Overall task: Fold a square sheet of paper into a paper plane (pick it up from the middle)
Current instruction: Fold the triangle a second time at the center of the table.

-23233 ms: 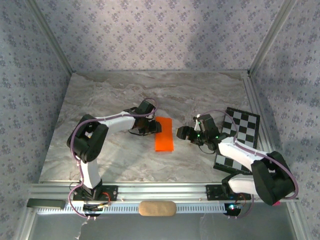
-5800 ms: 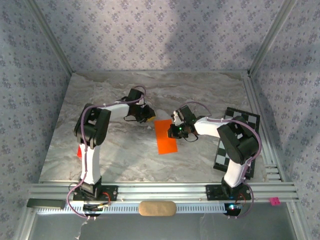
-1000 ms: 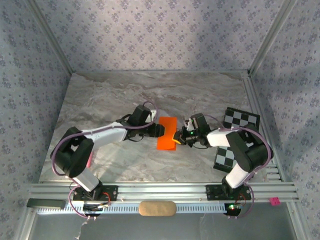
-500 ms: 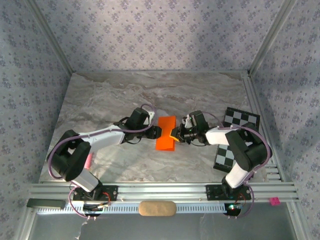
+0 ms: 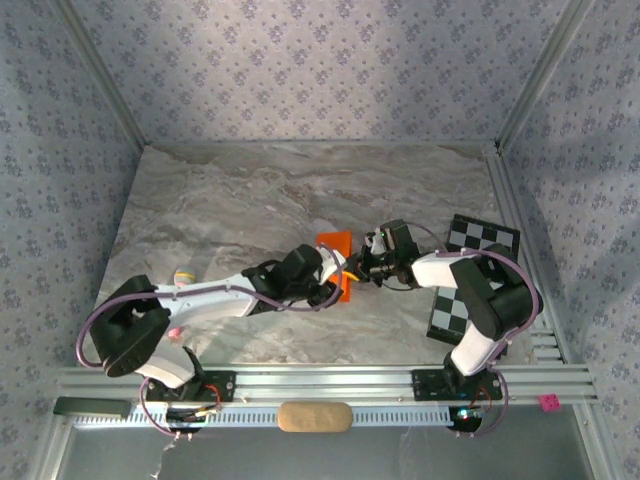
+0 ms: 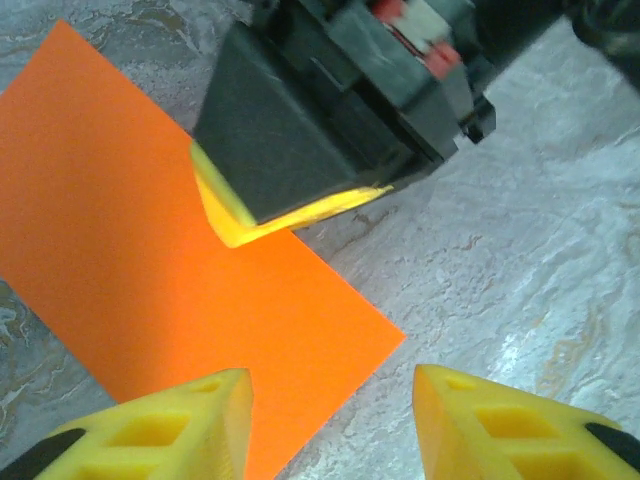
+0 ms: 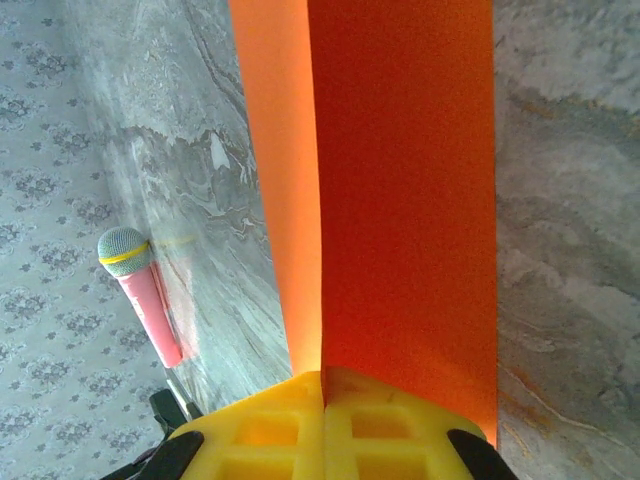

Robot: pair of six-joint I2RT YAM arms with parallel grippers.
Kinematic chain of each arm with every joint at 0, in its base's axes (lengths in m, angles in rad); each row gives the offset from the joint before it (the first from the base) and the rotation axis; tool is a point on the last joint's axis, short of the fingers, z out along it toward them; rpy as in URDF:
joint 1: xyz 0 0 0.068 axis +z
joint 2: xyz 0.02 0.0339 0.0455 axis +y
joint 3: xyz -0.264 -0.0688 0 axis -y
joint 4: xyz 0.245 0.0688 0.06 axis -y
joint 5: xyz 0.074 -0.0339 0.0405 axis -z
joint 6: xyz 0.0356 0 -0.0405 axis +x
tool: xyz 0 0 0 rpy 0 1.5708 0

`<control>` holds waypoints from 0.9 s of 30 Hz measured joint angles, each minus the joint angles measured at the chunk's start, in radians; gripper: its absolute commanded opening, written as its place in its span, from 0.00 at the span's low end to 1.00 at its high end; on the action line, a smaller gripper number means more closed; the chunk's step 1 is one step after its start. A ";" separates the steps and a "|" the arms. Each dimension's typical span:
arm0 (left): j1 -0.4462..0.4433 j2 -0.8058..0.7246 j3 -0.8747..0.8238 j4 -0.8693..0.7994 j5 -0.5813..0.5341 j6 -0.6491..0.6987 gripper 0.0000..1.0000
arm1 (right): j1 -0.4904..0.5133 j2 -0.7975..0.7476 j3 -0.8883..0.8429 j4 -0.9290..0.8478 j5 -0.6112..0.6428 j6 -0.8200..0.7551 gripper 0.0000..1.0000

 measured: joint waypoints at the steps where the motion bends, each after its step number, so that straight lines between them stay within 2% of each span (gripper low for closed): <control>1: -0.024 0.008 0.000 0.000 -0.034 0.016 0.50 | 0.000 0.000 0.000 0.000 0.000 0.000 0.06; 7: -0.137 0.092 0.011 -0.005 -0.198 0.077 0.53 | 0.000 0.000 0.000 -0.007 0.000 0.000 0.06; 13: -0.153 0.146 0.029 -0.003 -0.296 0.090 0.54 | -0.002 0.000 0.000 -0.008 0.000 0.000 0.06; 21: -0.167 0.177 0.062 0.004 -0.328 0.101 0.53 | -0.003 0.000 0.000 -0.008 0.000 0.000 0.06; 27: -0.171 0.178 0.062 0.005 -0.328 0.100 0.47 | -0.005 0.000 0.000 -0.008 0.000 0.000 0.07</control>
